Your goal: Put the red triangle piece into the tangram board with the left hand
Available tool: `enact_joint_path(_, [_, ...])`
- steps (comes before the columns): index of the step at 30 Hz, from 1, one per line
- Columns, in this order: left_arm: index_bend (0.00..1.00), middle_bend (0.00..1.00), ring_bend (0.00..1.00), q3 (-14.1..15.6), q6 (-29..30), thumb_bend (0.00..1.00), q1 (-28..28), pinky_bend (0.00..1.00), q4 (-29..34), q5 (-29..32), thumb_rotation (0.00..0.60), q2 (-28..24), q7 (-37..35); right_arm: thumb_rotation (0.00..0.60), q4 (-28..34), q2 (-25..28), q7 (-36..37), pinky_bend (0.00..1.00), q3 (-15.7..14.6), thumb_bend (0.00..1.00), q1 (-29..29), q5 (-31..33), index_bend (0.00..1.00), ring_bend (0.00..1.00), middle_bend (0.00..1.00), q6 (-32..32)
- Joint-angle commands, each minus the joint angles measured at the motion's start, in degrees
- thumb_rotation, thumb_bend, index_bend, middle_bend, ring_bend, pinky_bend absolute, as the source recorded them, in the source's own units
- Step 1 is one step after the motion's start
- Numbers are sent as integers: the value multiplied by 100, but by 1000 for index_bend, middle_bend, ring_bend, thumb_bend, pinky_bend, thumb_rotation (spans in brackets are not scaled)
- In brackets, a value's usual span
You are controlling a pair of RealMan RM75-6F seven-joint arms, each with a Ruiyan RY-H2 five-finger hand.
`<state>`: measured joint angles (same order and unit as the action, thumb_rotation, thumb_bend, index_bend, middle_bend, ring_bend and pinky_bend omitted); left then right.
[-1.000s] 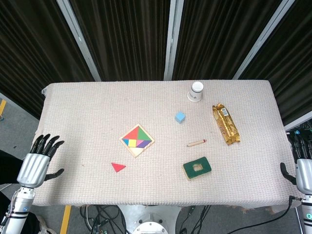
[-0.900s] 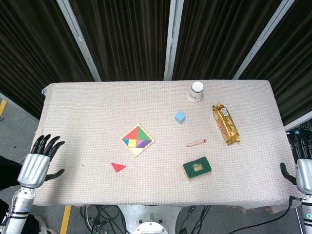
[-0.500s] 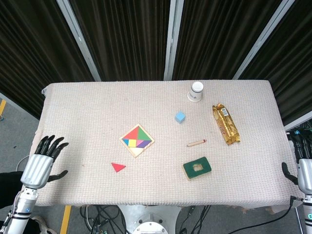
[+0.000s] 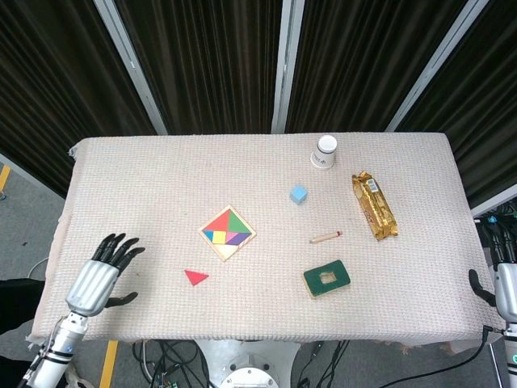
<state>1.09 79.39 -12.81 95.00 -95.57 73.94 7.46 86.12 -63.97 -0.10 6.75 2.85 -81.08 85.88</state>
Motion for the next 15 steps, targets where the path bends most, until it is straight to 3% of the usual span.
enact_joint_path(1, [194, 107, 0, -42, -141, 64, -114, 13, 20, 42, 600, 186, -86, 600, -14, -16, 1, 0, -9, 301, 10, 5, 0, 0, 0, -33])
enact_joint_path(15, [198, 103, 0, -7, -1084, 64, -634, 13, -157, 300, 600, 817, -187, 600, -83, -2, 115, 0, 6, 301, 16, 36, 0, 0, 0, -69])
